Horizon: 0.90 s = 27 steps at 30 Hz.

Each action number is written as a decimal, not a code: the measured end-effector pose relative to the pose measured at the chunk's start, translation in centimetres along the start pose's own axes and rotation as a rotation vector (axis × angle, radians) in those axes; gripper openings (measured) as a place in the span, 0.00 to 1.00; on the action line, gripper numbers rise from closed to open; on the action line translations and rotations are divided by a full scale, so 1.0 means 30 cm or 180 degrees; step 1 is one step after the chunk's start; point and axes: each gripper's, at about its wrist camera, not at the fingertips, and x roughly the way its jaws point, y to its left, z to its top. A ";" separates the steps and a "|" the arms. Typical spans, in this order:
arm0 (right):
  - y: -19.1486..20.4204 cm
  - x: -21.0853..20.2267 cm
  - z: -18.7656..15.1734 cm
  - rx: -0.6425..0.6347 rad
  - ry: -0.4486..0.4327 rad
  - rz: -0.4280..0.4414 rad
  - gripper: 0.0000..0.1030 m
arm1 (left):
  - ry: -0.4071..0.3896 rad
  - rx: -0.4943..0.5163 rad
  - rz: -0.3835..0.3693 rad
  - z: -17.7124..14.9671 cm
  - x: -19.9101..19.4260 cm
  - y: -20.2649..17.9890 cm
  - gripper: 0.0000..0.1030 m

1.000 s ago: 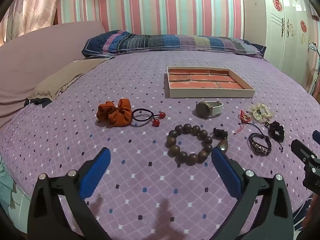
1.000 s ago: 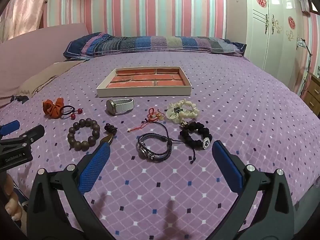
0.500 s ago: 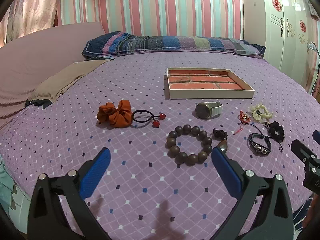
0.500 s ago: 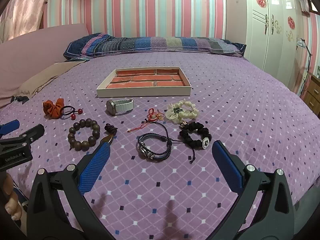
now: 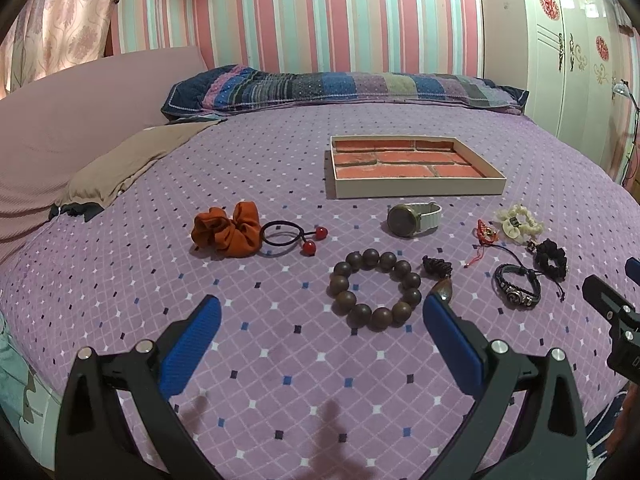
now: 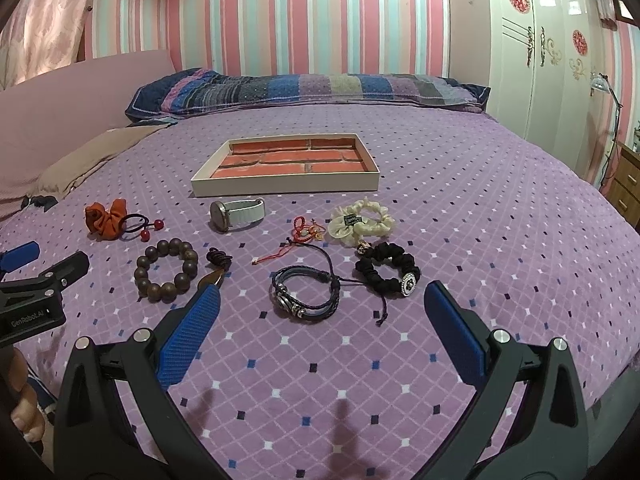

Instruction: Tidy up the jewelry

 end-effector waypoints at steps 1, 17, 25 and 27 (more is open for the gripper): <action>-0.001 -0.001 -0.001 0.0003 -0.0002 -0.0001 0.96 | 0.0002 0.0002 -0.0001 -0.001 0.001 0.000 0.96; -0.006 -0.006 0.000 0.0020 -0.0012 0.0009 0.96 | -0.0013 0.0012 0.0005 -0.002 0.005 -0.007 0.96; -0.011 -0.014 0.004 0.0029 -0.0032 0.0013 0.96 | -0.0020 0.0017 0.0003 0.001 0.003 -0.008 0.96; -0.011 -0.015 0.003 0.0025 -0.0043 0.0012 0.96 | -0.0021 0.0013 0.0004 0.001 0.003 -0.009 0.96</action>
